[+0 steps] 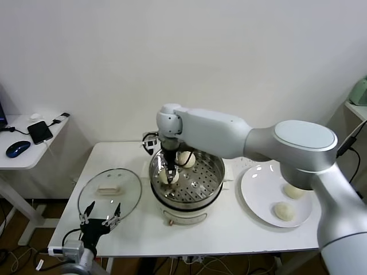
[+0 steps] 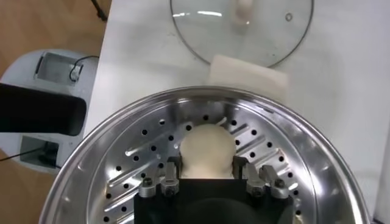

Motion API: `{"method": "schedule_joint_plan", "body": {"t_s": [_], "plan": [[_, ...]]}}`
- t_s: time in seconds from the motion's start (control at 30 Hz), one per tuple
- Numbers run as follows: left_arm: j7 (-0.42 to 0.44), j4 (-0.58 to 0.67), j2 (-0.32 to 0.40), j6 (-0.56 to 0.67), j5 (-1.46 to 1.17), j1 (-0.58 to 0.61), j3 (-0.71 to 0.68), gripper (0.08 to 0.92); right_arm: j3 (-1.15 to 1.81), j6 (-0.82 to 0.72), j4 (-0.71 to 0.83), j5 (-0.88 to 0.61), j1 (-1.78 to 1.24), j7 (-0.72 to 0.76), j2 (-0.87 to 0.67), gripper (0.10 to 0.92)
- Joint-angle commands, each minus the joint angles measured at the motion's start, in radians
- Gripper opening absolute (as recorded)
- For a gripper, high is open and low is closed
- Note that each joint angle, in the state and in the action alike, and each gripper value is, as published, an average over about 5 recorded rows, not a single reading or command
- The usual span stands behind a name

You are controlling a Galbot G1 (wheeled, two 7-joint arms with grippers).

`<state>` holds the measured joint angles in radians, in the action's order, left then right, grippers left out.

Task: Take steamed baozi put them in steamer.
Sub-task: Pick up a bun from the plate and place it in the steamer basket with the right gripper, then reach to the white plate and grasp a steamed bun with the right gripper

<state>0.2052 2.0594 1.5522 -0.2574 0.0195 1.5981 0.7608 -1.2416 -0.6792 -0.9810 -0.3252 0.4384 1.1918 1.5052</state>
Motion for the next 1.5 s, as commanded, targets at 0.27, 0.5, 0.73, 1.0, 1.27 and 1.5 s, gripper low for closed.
{"method": "schedule_joint_plan", "body": {"t_s": [0.27, 0.5, 0.73, 1.0, 1.27, 1.5], "plan": [[0.001, 0.01, 0.007, -0.003, 0.002, 0.003, -0.005, 0.823, 0.045, -0.013, -0.091, 0.014, 0.048, -0.01, -0.081, 0.816], [0.005, 0.025, 0.009, -0.009, 0.003, 0.014, -0.004, 0.823, 0.125, 0.048, -0.259, 0.004, 0.128, 0.079, -0.318, 0.823], [0.008, 0.026, 0.007, -0.016, -0.001, 0.023, 0.004, 0.823, 0.196, 0.086, -0.463, 0.028, 0.145, 0.155, -0.632, 0.823], [0.011, 0.024, 0.011, -0.018, -0.011, 0.032, 0.006, 0.823, 0.21, 0.212, -0.586, 0.19, 0.078, 0.225, -0.926, 0.823], [0.01, 0.02, 0.025, -0.012, -0.014, 0.038, -0.002, 0.823, 0.347, 0.378, -0.578, 0.364, -0.184, 0.234, -1.051, 0.823], [0.01, 0.02, 0.028, -0.011, -0.021, 0.05, -0.002, 0.823, 0.56, 0.445, -0.516, 0.508, -0.456, 0.26, -1.025, 0.823]]}}
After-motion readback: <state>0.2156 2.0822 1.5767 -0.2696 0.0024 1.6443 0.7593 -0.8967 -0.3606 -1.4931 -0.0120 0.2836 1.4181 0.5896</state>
